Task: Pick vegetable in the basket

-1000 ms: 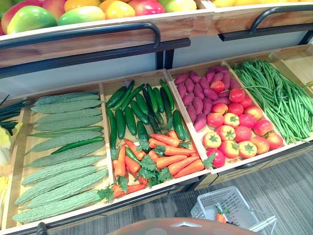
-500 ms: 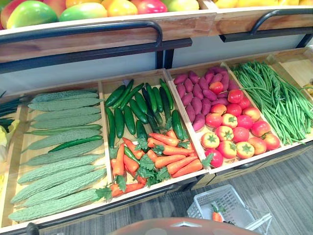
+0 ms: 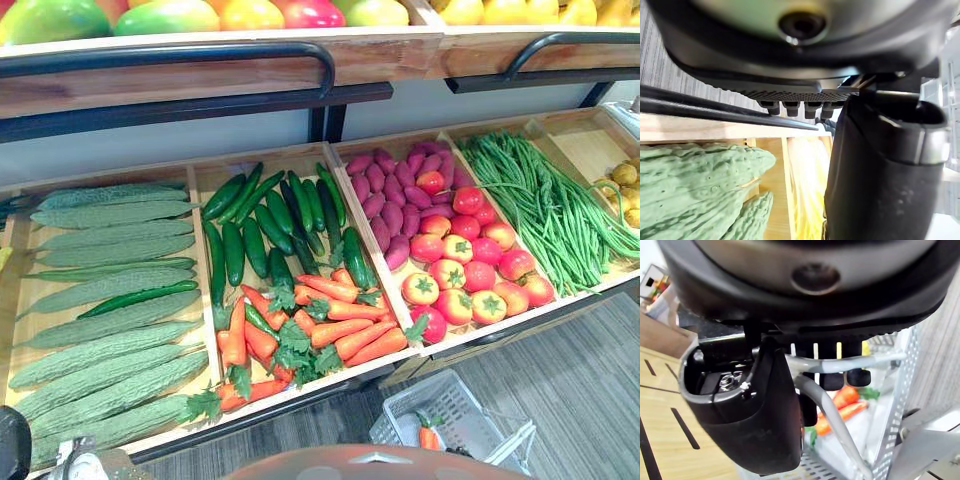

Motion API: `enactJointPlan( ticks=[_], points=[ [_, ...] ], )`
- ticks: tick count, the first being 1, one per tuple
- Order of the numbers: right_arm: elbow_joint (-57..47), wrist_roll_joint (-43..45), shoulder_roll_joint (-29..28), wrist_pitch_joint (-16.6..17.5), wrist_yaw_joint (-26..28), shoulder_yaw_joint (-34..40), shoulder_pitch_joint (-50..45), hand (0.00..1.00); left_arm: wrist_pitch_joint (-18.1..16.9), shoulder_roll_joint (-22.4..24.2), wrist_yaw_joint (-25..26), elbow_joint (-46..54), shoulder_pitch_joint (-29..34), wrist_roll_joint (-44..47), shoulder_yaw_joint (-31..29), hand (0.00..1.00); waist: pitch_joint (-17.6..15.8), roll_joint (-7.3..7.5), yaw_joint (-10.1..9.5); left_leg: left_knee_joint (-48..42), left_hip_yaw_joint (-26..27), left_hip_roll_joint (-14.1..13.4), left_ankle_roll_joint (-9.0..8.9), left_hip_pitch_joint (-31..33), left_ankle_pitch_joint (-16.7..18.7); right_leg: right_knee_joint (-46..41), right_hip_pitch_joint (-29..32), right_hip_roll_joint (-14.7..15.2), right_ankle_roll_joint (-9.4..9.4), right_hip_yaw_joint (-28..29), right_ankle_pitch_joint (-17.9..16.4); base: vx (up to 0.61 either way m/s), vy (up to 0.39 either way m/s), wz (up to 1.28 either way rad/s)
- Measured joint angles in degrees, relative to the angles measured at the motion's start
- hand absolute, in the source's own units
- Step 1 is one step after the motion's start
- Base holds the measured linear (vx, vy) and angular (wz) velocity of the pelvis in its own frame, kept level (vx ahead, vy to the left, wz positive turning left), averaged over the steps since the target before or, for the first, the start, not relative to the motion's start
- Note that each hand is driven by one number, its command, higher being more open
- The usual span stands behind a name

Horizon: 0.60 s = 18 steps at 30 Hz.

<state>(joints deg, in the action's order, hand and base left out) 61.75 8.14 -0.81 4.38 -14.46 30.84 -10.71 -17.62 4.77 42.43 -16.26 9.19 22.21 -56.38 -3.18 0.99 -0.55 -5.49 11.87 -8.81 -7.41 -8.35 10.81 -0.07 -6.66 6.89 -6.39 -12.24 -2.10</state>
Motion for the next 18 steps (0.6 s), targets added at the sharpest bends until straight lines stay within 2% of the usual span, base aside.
enactJointPlan(
  ticks=[4,6,9,15,18],
  points=[
    [0.00,0.00,-0.09,0.00,0.02,0.18,-0.70,0.00,0.00,0.04,-0.04,-0.14,0.17,0.19,-0.34,1.00,0.31,-0.20,-0.87,-0.49,0.31,-0.50,-0.15,0.12,0.27,-0.63,0.34,-0.13,0.18,0.02,-0.17,-0.02,-0.009,-0.02],
    [0.00,-0.05,-0.15,0.04,0.02,0.58,-1.15,0.00,-0.20,0.09,-0.49,-2.93,0.34,0.33,-1.93,1.00,1.01,-0.44,-0.90,-0.50,0.33,-0.53,-0.15,0.17,0.27,-0.96,0.52,-0.16,0.15,0.00,-0.42,0.00,0.000,0.00],
    [0.08,-0.46,-0.19,0.07,0.03,2.97,-1.52,0.00,-0.48,0.19,-1.31,-13.75,0.44,6.01,-5.86,1.00,1.73,-1.05,-0.92,-0.41,0.31,-0.77,-0.12,-0.25,0.25,-0.96,0.17,0.06,0.14,-0.04,-0.43,-0.02,-0.006,0.00],
    [0.60,-0.53,0.00,-0.02,0.02,3.50,-1.66,0.00,-0.53,0.15,-3.13,-21.58,1.59,10.93,-10.72,1.00,2.49,-1.11,-0.88,0.10,-0.34,-0.54,0.08,-0.29,-0.38,-0.78,-0.23,0.29,0.14,-0.67,-0.43,-0.04,-0.010,0.06],
    [1.61,-0.53,0.62,-0.03,0.02,3.65,-1.53,0.00,-0.72,0.06,-3.37,-24.82,1.58,14.20,-13.15,1.00,2.65,-1.13,-0.72,2.48,-1.49,0.22,0.14,-0.34,-2.10,-0.56,-0.17,0.62,0.14,-2.01,-0.43,-0.05,-0.015,0.21]
  ],
)
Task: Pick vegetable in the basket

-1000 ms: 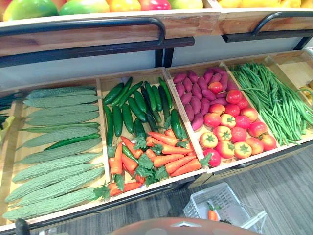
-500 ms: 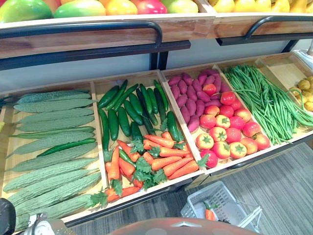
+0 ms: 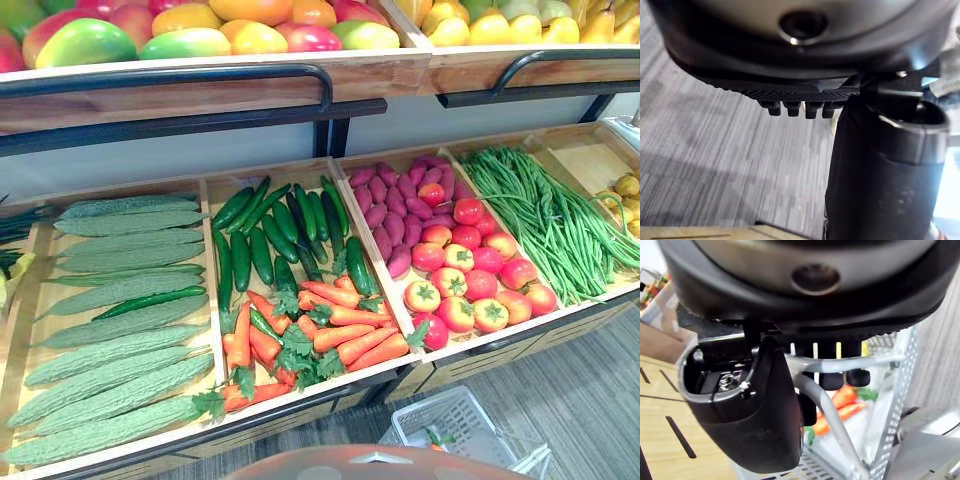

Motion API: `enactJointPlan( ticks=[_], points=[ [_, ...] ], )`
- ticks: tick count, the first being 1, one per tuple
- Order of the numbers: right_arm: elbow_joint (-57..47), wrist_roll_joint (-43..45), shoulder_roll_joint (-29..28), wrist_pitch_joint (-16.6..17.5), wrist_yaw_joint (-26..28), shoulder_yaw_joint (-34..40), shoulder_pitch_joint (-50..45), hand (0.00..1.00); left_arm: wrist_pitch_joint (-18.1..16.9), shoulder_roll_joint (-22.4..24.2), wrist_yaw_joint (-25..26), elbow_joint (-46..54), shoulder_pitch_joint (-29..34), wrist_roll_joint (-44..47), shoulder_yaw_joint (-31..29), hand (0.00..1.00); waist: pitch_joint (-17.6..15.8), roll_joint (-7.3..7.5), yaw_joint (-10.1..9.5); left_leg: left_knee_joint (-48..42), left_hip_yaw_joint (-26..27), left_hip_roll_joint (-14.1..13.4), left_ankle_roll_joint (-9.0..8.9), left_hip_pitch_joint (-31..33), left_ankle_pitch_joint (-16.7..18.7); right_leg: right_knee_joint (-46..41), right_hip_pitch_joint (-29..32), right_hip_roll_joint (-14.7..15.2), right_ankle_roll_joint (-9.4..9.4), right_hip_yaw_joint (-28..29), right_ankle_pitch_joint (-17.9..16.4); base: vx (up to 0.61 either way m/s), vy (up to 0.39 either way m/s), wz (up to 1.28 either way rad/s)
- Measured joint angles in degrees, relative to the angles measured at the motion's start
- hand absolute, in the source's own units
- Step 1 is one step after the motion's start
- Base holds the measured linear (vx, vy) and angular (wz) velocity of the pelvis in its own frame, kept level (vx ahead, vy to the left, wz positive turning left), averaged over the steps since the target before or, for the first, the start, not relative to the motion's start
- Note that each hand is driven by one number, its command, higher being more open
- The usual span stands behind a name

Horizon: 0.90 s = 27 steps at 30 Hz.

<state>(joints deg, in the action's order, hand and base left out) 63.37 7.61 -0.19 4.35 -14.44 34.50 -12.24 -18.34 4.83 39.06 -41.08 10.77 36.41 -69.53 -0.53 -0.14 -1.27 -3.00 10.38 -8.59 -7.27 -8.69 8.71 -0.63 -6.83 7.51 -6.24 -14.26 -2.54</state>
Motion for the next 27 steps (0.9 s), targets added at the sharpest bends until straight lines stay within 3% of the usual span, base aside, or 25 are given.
enactJointPlan(
  ticks=[7,13,18,22,27],
  points=[
    [1.78,-0.44,0.62,-0.05,-0.01,0.63,1.94,0.00,-0.02,-0.38,-0.50,-5.33,0.29,2.54,-6.21,1.00,0.08,-0.07,-0.09,2.40,-1.35,0.14,-0.09,-0.09,-1.79,0.10,0.07,-0.06,0.01,-1.12,0.00,-0.02,-0.008,0.11],
    [2.14,-0.43,0.63,-0.04,-0.03,-0.63,2.45,0.00,0.29,-0.19,-2.20,-9.12,0.53,3.74,-5.57,1.00,0.05,0.15,-0.18,2.83,-1.48,0.25,-0.11,-0.10,-2.00,0.33,0.06,-0.12,0.02,-1.19,0.00,0.00,0.000,0.01],
    [2.02,-0.43,0.39,-0.02,-0.15,-2.04,2.30,0.00,0.94,0.35,-6.30,-9.62,0.39,3.71,5.79,1.00,-0.32,0.63,-0.10,3.58,-1.32,0.19,-0.16,-0.72,-2.27,0.78,-0.24,-0.58,0.04,-1.08,0.02,0.00,-0.001,-0.01],
    [1.46,-0.45,0.37,0.10,-0.18,-3.76,2.30,0.00,0.93,0.73,-9.85,-10.21,-0.50,3.51,19.62,1.00,-0.95,0.67,0.74,4.19,0.17,0.16,-0.19,-2.05,-2.28,0.82,-0.38,-0.58,0.01,0.11,0.09,0.00,0.014,-0.15],
    [1.39,-0.36,0.38,0.21,-0.17,-4.17,2.10,0.00,1.21,0.44,-14.55,-13.36,0.24,3.47,26.07,1.00,-2.80,1.04,1.51,4.23,1.04,0.27,-0.30,-3.76,-2.12,1.58,-1.42,-0.62,-0.21,0.71,0.48,-0.02,0.007,-0.10]
  ],
)
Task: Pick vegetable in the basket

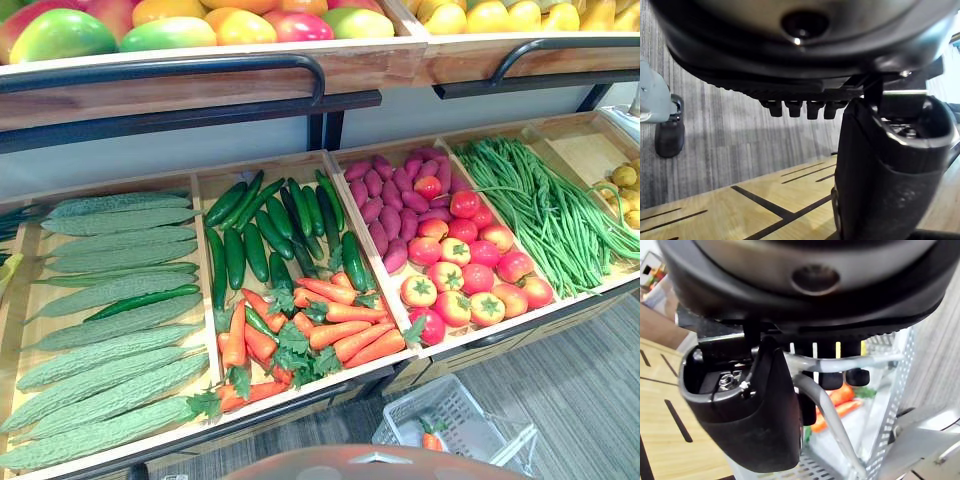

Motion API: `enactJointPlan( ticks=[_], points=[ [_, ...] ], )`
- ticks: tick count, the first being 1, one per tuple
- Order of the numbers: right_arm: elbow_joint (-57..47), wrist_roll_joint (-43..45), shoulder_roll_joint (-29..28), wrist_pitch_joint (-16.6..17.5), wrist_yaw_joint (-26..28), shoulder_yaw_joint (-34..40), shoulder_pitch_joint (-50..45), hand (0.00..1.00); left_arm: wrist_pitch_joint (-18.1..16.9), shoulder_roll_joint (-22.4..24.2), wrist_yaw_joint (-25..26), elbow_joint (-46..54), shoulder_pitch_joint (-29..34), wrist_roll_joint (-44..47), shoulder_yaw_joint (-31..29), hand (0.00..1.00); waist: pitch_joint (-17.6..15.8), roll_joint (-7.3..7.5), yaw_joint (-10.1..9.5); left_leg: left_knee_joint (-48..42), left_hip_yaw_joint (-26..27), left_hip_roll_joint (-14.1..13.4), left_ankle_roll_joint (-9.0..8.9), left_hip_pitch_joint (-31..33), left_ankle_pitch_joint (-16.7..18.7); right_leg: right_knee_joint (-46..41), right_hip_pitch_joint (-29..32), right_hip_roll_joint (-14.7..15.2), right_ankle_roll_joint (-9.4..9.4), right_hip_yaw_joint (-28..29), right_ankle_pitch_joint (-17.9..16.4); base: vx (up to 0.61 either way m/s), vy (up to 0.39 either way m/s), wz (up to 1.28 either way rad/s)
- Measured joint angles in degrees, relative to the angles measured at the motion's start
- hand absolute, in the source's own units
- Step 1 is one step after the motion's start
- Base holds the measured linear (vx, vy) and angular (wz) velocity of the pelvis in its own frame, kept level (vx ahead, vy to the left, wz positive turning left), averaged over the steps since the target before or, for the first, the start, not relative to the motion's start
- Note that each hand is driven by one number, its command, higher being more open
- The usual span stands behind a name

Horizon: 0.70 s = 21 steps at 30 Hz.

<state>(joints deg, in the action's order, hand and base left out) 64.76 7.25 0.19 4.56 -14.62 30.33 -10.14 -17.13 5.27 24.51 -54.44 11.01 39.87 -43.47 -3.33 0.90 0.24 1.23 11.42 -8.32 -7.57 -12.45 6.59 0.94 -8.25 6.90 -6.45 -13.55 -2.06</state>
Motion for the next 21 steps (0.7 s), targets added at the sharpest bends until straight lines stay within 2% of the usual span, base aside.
enactJointPlan(
  ticks=[1,2,3,5,6,10,11,21],
  points=[
    [-0.01,0.01,0.00,-0.02,0.07,0.00,0.03,0.00,0.91,-0.33,-1.31,-1.18,0.30,-0.09,2.15,1.00,-0.49,-0.49,-0.05,0.00,0.27,-0.01,-0.01,-0.02,0.03,0.28,0.00,-0.08,-0.02,0.28,0.23,-0.06,0.005,-0.13],
    [-0.20,-0.01,-0.01,-0.03,0.18,-0.04,0.09,0.00,1.52,-0.43,-2.21,-1.98,0.32,-0.13,3.77,1.00,-0.61,-0.14,-0.06,-0.01,0.67,-0.02,-0.02,-0.09,0.05,0.33,0.11,-0.08,0.00,0.77,0.38,-0.05,0.006,-0.16],
    [-0.37,-0.04,-0.02,-0.01,0.30,-0.04,0.09,0.00,2.14,-0.43,-2.96,-2.56,0.66,-0.20,5.10,1.00,-0.79,-0.59,-0.05,-0.03,0.93,-0.02,-0.03,-0.09,0.07,0.40,0.11,-0.06,-0.04,1.23,0.55,-0.03,0.006,-0.18],
    [-0.39,-0.04,0.00,-0.01,0.44,-0.01,0.06,0.00,3.20,-0.34,-4.47,-3.95,0.72,-1.48,7.19,1.00,-0.89,-0.29,0.04,-0.08,1.27,-0.01,-0.02,-0.14,0.08,0.50,0.06,-0.06,-0.06,1.36,0.77,-0.03,-0.001,-0.11],
    [-0.36,-0.03,-0.01,-0.04,0.57,0.09,-0.02,0.00,3.80,-0.26,-5.48,-4.32,0.69,-2.26,7.98,1.00,-1.13,-0.65,0.09,-0.12,1.37,0.00,-0.02,-0.15,0.08,0.57,0.06,-0.06,-0.06,1.43,0.86,-0.04,-0.005,-0.04],
    [-0.33,0.00,-0.02,-0.11,1.10,1.18,-0.20,0.00,4.46,-0.66,-7.82,-4.71,0.99,-2.57,9.41,1.00,-1.27,-0.43,0.07,-0.18,1.45,-0.01,-0.02,-0.78,0.08,0.77,-0.61,-0.06,-0.08,1.52,1.02,-0.05,-0.006,-0.01],
    [-0.32,-0.02,0.02,-0.10,1.46,1.18,-0.23,0.00,4.93,-0.92,-8.49,-4.80,1.10,-2.79,9.51,1.00,-1.77,-0.86,0.09,-0.19,1.45,-0.01,-0.03,-1.11,0.09,0.86,-0.75,-0.07,-0.08,1.52,1.01,-0.08,-0.008,0.01],
    [-0.47,-0.08,0.07,-0.07,3.21,0.44,-0.18,0.00,8.74,-3.46,-15.36,-6.54,2.29,-16.87,18.39,1.00,-1.74,-1.13,0.07,-1.02,3.05,-0.52,-0.37,-1.47,0.65,0.91,-0.69,-1.05,0.05,3.67,1.27,-0.04,-0.014,-0.09]
  ],
)
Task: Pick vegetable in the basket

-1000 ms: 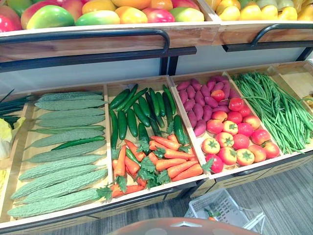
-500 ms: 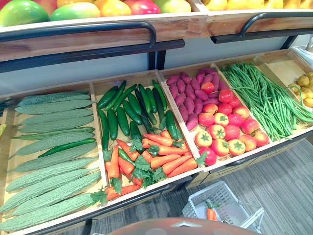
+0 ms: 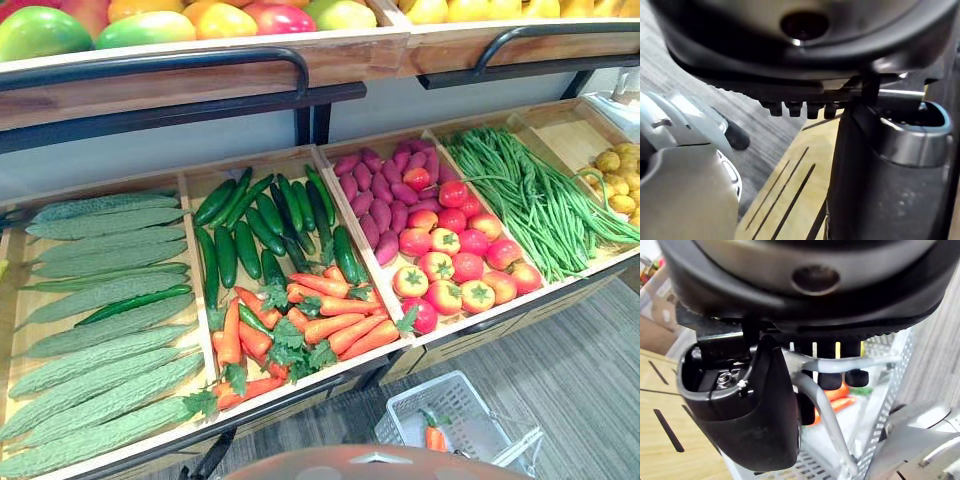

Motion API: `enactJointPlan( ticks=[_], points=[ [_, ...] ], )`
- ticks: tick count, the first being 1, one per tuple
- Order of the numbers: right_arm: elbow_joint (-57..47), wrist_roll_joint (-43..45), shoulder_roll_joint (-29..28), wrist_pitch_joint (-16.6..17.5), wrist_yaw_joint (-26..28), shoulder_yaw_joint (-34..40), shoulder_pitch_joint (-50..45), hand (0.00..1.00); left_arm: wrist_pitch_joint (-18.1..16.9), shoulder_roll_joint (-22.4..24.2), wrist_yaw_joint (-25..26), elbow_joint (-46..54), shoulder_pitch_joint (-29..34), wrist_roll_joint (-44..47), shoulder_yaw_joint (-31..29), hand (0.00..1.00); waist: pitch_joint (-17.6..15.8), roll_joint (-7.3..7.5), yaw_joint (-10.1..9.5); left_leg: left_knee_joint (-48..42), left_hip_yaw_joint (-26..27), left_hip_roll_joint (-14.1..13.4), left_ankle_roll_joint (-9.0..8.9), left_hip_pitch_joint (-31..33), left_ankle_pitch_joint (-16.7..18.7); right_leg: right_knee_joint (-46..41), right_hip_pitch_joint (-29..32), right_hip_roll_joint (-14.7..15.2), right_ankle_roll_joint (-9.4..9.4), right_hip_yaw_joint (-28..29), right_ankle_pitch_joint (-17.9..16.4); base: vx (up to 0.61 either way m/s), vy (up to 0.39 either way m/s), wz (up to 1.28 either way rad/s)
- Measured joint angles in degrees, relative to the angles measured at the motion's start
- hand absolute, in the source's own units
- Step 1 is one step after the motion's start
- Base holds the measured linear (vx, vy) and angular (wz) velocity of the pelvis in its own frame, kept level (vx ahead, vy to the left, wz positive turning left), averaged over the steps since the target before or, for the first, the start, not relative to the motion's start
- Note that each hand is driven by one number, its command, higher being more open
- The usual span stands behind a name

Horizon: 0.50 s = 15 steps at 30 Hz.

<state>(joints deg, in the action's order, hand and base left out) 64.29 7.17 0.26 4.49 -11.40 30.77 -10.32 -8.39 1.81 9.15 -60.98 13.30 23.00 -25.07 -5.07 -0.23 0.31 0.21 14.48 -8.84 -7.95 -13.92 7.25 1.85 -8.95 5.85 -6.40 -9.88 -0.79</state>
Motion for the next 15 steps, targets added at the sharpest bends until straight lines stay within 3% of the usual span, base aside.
enactJointPlan(
  ticks=[7,15],
  points=[
    [-0.02,-0.06,0.61,0.26,1.44,0.07,-0.07,0.00,1.96,-1.42,-3.78,-1.58,-0.50,-7.67,1.21,1.00,-0.11,-0.36,0.13,-0.12,2.53,0.00,-0.19,-0.92,0.64,0.36,0.63,-0.13,-0.05,2.42,0.67,-0.04,-0.008,-0.20],
    [0.01,-0.10,0.64,0.38,2.24,0.39,-0.28,0.00,2.16,-1.90,-4.37,-2.17,-0.12,-7.97,1.72,1.00,-0.06,-0.24,0.07,-1.40,4.58,-0.59,-0.22,-1.80,1.91,0.27,0.82,-0.42,-0.07,4.49,0.88,-0.05,-0.022,-0.14]
  ],
)
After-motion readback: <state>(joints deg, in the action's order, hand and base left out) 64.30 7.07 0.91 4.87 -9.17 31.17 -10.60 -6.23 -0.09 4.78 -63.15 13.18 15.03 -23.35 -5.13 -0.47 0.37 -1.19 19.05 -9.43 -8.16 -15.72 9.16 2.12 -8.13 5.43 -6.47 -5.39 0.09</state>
